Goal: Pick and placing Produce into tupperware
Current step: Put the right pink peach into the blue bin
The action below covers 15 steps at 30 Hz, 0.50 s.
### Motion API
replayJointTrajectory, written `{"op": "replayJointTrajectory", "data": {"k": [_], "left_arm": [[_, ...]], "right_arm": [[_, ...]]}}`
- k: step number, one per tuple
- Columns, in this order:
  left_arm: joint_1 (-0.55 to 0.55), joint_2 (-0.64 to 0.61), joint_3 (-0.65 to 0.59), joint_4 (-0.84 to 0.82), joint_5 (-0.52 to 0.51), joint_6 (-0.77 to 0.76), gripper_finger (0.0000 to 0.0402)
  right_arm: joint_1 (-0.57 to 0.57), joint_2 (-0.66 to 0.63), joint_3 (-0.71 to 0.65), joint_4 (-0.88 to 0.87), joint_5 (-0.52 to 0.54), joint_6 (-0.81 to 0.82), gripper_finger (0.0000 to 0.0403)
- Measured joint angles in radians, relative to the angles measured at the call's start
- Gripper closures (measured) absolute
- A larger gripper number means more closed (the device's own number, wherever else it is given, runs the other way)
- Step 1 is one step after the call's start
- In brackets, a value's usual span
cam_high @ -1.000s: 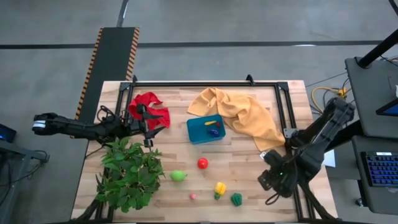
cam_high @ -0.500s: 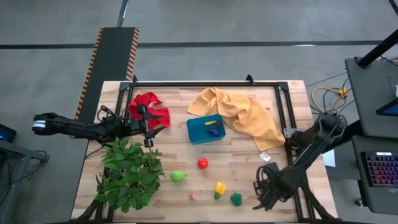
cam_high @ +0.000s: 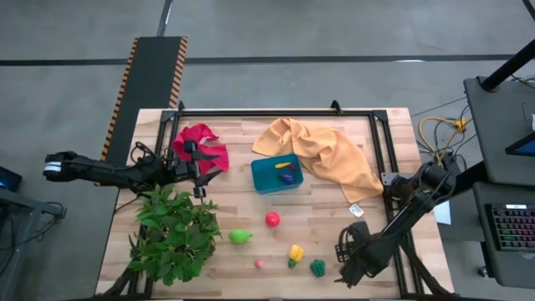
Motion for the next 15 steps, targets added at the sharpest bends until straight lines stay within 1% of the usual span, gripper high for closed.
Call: {"op": "replayJointTrajectory", "data": {"k": [7,15], "left_arm": [[0.0,0.0,0.0,-0.001,0.0,0.0,0.0212],[0.0,0.0,-0.001,-0.002,0.0,0.0,0.0212]], "right_arm": [[0.007,0.024,-0.018,0.016,0.008,0.0,0.0216],[0.021,0.03,-0.069,0.109,0.007,0.005,0.0216]]}}
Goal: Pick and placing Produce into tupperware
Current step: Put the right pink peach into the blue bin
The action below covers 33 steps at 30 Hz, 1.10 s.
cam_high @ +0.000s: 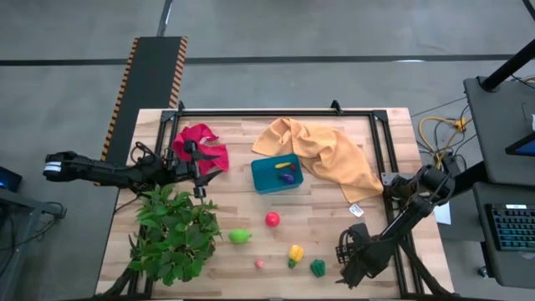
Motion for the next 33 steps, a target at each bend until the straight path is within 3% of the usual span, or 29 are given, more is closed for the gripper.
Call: {"op": "replayJointTrajectory", "data": {"k": [7,13,21,27,33], "left_arm": [[0.0,0.001,0.0,0.001,0.0,0.0,0.0212],[0.0,0.0,0.0,0.0,0.0,0.0,0.0212],[0.0,0.0,0.0,0.001,0.0,0.0,0.0212],[0.0,0.001,0.0,0.001,0.0,0.0,0.0212],[0.0,0.002,0.001,0.001,0.0,0.0,0.0212]], "right_arm": [[0.001,-0.002,-0.003,0.006,-0.002,-0.011,0.0231],[0.001,-0.005,-0.003,0.016,0.006,-0.024,0.029],[-0.001,-0.013,-0.003,0.02,0.127,-0.07,0.0344],[-0.001,-0.044,0.007,0.021,0.327,-0.102,0.0347],[-0.001,-0.136,0.019,0.022,0.681,-0.184,0.0348]]}}
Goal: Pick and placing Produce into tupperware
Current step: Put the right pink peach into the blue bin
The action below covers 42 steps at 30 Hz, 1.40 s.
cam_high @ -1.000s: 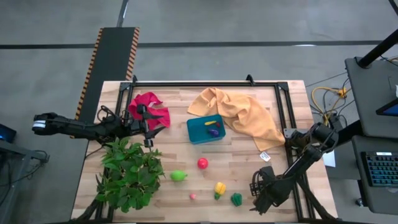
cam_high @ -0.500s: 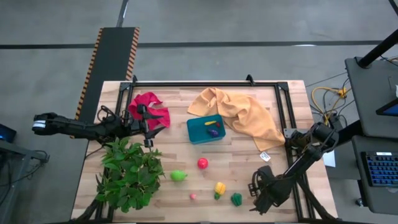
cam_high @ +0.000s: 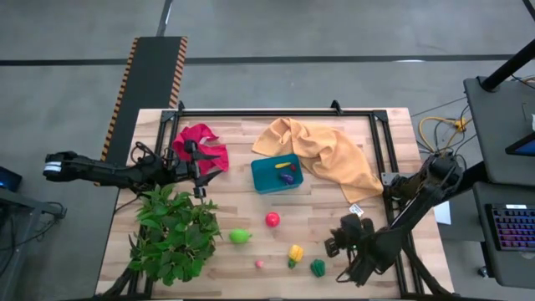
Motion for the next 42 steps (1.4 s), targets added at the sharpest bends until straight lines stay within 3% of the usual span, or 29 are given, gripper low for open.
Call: {"op": "replayJointTrajectory", "data": {"k": [6,13,16,21,29,36,42], "left_arm": [[0.0,-0.001,0.0,0.0,0.0,0.0,0.0212],[0.0,-0.001,0.0,0.003,0.0,0.0,0.0212],[0.0,-0.002,0.001,0.0,0.0,0.0,0.0212],[0.0,-0.002,0.002,0.0,0.0,0.0,0.0212],[0.0,-0.002,0.002,0.0,0.0,0.0,0.0212],[0.0,-0.002,0.003,0.0,0.0,0.0,0.0212],[0.0,-0.002,0.003,0.0,0.0,0.0,0.0212]], "right_arm": [[0.0,-0.132,0.003,0.025,0.299,-0.22,0.0348],[-0.008,-0.274,0.003,0.189,0.337,-0.772,0.0348],[-0.02,-0.326,0.003,0.247,0.294,-0.962,0.0348],[-0.06,-0.378,0.003,0.253,0.177,-1.12,0.0348],[-0.148,-0.374,0.002,0.248,-0.143,-1.331,0.0349],[-0.25,-0.357,-0.005,0.238,-0.163,-1.553,0.0349],[-0.441,-0.359,-0.015,0.245,-0.227,-1.678,0.0349]]}}
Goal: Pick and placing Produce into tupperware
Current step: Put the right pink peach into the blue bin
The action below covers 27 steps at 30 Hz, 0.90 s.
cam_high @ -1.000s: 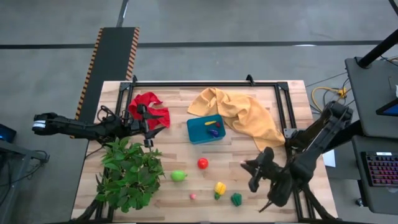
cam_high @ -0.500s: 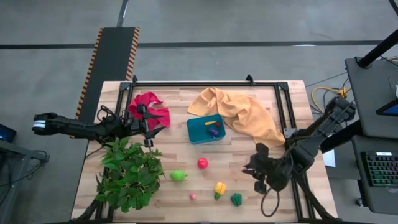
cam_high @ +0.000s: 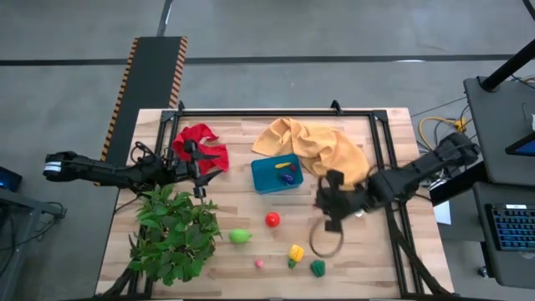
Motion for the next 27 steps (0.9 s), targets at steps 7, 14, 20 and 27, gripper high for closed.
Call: {"op": "replayJointTrajectory", "data": {"k": [7,14,20,27], "left_arm": [[0.0,0.0,0.0,0.0,0.0,0.0,0.0212],[0.0,0.0,0.0,0.0,0.0,0.0,0.0212],[0.0,0.0,0.0,0.0,0.0,0.0,0.0212],[0.0,0.0,0.0,-0.001,-0.001,0.0,0.0212]], "right_arm": [[-0.255,0.0,-0.013,0.136,-0.085,-0.267,0.0349],[-0.507,0.067,-0.016,0.255,-0.211,-0.37,0.0349],[-0.621,0.2,-0.017,0.316,-0.274,-0.387,0.0349],[-0.638,0.333,0.009,0.348,-0.282,-0.397,0.0349]]}}
